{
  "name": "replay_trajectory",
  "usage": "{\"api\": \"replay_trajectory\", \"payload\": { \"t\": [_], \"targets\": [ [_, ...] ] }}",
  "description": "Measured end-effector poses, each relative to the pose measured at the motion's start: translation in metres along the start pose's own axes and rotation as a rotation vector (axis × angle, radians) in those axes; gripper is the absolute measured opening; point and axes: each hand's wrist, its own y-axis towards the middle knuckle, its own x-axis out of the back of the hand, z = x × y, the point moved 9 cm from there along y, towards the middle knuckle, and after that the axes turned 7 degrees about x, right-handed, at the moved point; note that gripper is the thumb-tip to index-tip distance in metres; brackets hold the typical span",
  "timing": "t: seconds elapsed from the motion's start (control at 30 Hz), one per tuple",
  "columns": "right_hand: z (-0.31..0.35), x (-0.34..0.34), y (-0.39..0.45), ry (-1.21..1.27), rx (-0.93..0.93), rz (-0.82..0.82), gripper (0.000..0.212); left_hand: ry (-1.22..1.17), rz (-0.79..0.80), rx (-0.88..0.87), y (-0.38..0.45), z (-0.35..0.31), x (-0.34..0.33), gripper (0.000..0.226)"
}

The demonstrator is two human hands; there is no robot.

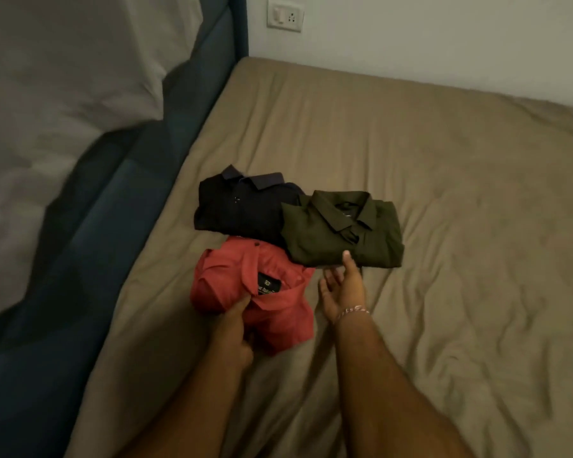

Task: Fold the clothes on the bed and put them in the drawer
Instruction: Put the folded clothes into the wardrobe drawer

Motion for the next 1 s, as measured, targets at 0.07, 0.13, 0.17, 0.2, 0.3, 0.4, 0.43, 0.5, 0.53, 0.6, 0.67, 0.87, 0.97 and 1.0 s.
{"api": "replay_trajectory", "payload": {
  "t": [0.07,0.13,0.17,0.2,0.3,0.4,0.43,0.5,0.53,0.6,0.67,0.87,0.97,1.0],
  "targets": [
    [0.004,-0.022,0.037,0.115,0.061,0.014,0.057,0.004,0.014,0.001,0.019,-0.001,-0.004,0.035],
    [0.012,-0.039,0.064,0.166,0.072,0.040,0.060,-0.045,0.027,-0.007,0.023,0.006,-0.014,0.044],
    [0.015,-0.042,0.071,0.151,0.071,0.032,0.058,-0.084,0.057,-0.004,0.022,0.012,-0.019,0.046],
    [0.016,-0.042,0.076,0.131,0.072,0.009,0.053,-0.131,0.079,-0.003,0.021,0.015,-0.022,0.049],
    [0.015,-0.026,0.077,0.144,0.121,-0.076,0.042,-0.160,0.062,-0.036,0.017,0.004,-0.015,0.046],
    [0.026,0.009,0.049,0.214,0.177,-0.079,0.047,-0.170,0.099,-0.048,-0.010,-0.004,-0.018,0.038],
    [0.032,0.024,0.039,0.238,0.200,-0.075,0.046,-0.183,0.135,-0.053,-0.018,-0.002,-0.020,0.042],
    [0.059,0.063,0.004,0.323,0.263,-0.088,0.044,-0.175,0.220,-0.062,-0.048,0.002,-0.033,0.050],
    [0.071,0.084,-0.012,0.367,0.288,-0.100,0.044,-0.161,0.252,-0.064,-0.063,0.007,-0.042,0.049],
    [0.098,0.125,-0.049,0.414,0.329,-0.140,0.045,-0.096,0.307,-0.084,-0.090,0.024,-0.063,0.038],
    [0.134,0.173,-0.097,0.456,0.385,-0.209,0.048,-0.008,0.353,-0.075,-0.132,0.061,-0.094,0.032],
    [0.242,0.328,-0.263,0.608,0.579,-0.353,0.040,0.128,0.622,0.054,-0.292,0.219,-0.174,0.043],
    [0.289,0.429,-0.358,0.653,0.664,-0.435,0.047,0.180,0.708,0.097,-0.377,0.294,-0.189,0.042],
    [0.301,0.462,-0.391,0.651,0.682,-0.458,0.055,0.197,0.700,0.100,-0.401,0.317,-0.186,0.043]
  ]
}}
